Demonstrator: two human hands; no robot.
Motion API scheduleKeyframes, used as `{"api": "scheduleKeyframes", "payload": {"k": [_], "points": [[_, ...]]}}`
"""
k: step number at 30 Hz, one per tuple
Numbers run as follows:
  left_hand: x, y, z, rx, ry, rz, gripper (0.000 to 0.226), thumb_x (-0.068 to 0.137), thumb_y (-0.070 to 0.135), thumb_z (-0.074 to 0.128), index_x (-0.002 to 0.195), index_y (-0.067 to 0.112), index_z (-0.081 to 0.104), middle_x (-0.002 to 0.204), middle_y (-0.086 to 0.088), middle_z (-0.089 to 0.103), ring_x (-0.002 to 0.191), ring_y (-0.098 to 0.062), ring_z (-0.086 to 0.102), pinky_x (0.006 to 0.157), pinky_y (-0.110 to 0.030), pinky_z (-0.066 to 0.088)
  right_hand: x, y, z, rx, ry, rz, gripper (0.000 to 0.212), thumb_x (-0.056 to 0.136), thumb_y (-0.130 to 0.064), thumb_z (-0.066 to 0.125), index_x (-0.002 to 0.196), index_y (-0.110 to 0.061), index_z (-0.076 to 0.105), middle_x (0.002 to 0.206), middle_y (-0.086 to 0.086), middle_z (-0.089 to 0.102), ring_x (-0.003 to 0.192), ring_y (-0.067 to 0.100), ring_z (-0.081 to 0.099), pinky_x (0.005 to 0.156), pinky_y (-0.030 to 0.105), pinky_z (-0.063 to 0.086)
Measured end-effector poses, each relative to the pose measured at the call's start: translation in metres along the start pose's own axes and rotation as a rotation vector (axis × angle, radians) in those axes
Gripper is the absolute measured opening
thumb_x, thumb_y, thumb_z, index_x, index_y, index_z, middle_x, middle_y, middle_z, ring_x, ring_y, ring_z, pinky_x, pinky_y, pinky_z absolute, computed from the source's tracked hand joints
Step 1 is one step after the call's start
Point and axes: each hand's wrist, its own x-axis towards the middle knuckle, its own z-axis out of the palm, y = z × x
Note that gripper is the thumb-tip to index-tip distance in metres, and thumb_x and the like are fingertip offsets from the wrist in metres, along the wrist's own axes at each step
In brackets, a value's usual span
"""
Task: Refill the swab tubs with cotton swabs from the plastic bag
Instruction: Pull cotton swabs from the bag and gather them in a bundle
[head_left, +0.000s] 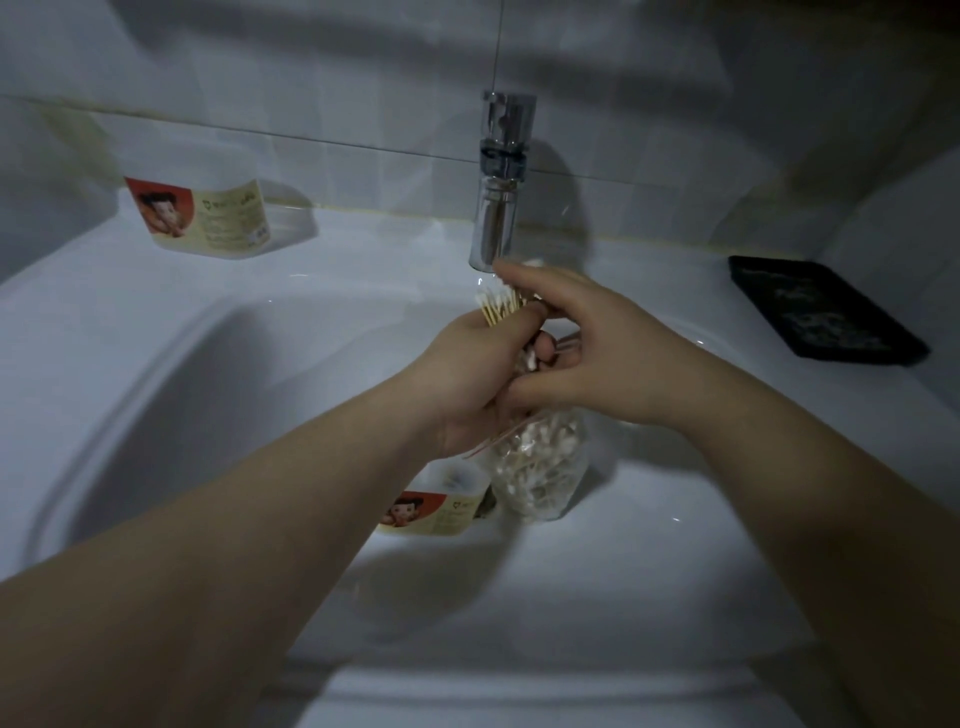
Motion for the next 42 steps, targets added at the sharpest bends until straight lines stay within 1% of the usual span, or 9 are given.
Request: {"api": "scheduleKeyframes", "payload": {"k": [5, 9, 15, 19, 25, 30, 33, 39, 42], "points": [[0.002, 0.001, 0.000, 0.070, -0.016, 0.010, 0.027, 0.108, 0.021, 0.046, 0.086, 0.011, 0.058, 0.065, -0.001, 0.052, 0.051, -0.008, 0.060, 0.063, -0.026, 0.055, 0.003, -0.001, -0.002, -0.190, 0.098, -0.094, 0.089, 0.073, -0.009, 0.078, 0.152, -0.031, 0.045, 0.134, -0.015, 0.047, 0.102, 0.005, 0.060, 0.090, 0.019, 0.053], [0.005, -0.002, -0.001, 0.097, -0.030, 0.008, 0.025, 0.108, 0.020, 0.047, 0.090, 0.018, 0.063, 0.066, 0.002, 0.053, 0.054, -0.008, 0.054, 0.063, -0.025, 0.051, 0.005, 0.002, -0.005, -0.290, 0.156, -0.159, 0.066, 0.066, -0.017, 0.079, 0.130, -0.022, 0.066, 0.133, -0.009, 0.060, 0.118, 0.006, 0.058, 0.101, 0.031, 0.050], [0.004, -0.003, -0.003, 0.148, -0.057, -0.009, 0.015, 0.107, 0.019, 0.048, 0.111, 0.007, 0.056, 0.079, -0.011, 0.057, 0.066, -0.016, 0.060, 0.053, -0.024, 0.041, 0.001, 0.000, -0.007, -0.295, -0.040, -0.070, 0.119, 0.062, -0.037, 0.094, 0.159, -0.042, 0.024, 0.150, -0.018, 0.039, 0.127, -0.004, 0.045, 0.095, 0.004, 0.041], [0.006, -0.001, -0.007, 0.161, -0.067, -0.013, 0.032, 0.105, 0.008, 0.048, 0.133, -0.005, 0.055, 0.108, -0.021, 0.059, 0.102, -0.031, 0.059, 0.075, -0.036, 0.043, 0.003, -0.002, -0.007, -0.379, -0.017, -0.122, 0.117, 0.061, -0.041, 0.093, 0.159, -0.036, 0.030, 0.144, -0.012, 0.050, 0.125, -0.002, 0.048, 0.094, 0.001, 0.034], [0.007, 0.008, -0.012, 0.061, -0.167, -0.069, 0.025, 0.105, 0.006, 0.041, 0.117, -0.001, 0.062, 0.095, -0.014, 0.073, 0.082, -0.021, 0.071, 0.065, -0.028, 0.057, -0.003, -0.006, -0.009, -0.204, -0.052, -0.072, 0.113, 0.065, -0.024, 0.096, 0.158, -0.034, 0.033, 0.133, -0.016, 0.046, 0.110, -0.006, 0.059, 0.080, 0.000, 0.044], [0.005, 0.008, -0.010, 0.063, -0.206, -0.066, 0.022, 0.106, 0.008, 0.040, 0.108, 0.010, 0.062, 0.083, -0.006, 0.074, 0.071, -0.014, 0.071, 0.066, -0.026, 0.050, -0.002, -0.006, -0.006, -0.086, 0.020, -0.083, 0.103, 0.070, -0.018, 0.091, 0.155, -0.038, 0.038, 0.142, -0.011, 0.049, 0.117, 0.000, 0.061, 0.090, 0.017, 0.056], [0.004, 0.005, -0.010, 0.119, -0.210, -0.063, 0.019, 0.105, 0.007, 0.043, 0.101, 0.008, 0.061, 0.075, -0.004, 0.071, 0.065, -0.012, 0.069, 0.056, -0.023, 0.053, -0.002, -0.005, -0.006, -0.203, -0.014, -0.097, 0.110, 0.069, -0.026, 0.092, 0.159, -0.038, 0.029, 0.145, -0.012, 0.042, 0.120, 0.004, 0.055, 0.093, 0.016, 0.053], [0.006, 0.005, -0.012, 0.129, -0.180, -0.080, 0.024, 0.101, 0.003, 0.049, 0.120, -0.002, 0.062, 0.095, -0.015, 0.070, 0.083, -0.021, 0.071, 0.066, -0.028, 0.059, 0.002, -0.005, -0.002, -0.352, 0.024, -0.142, 0.102, 0.067, -0.032, 0.091, 0.156, -0.030, 0.040, 0.143, -0.010, 0.050, 0.127, 0.004, 0.049, 0.104, 0.019, 0.042], [0.003, 0.005, -0.011, 0.168, -0.209, -0.091, 0.021, 0.101, 0.002, 0.048, 0.114, 0.000, 0.064, 0.096, -0.014, 0.072, 0.086, -0.021, 0.072, 0.070, -0.029, 0.060, 0.001, -0.006, -0.002, -0.333, -0.015, -0.137, 0.108, 0.069, -0.037, 0.091, 0.158, -0.036, 0.030, 0.150, -0.014, 0.041, 0.130, -0.002, 0.041, 0.101, 0.006, 0.034]]}}
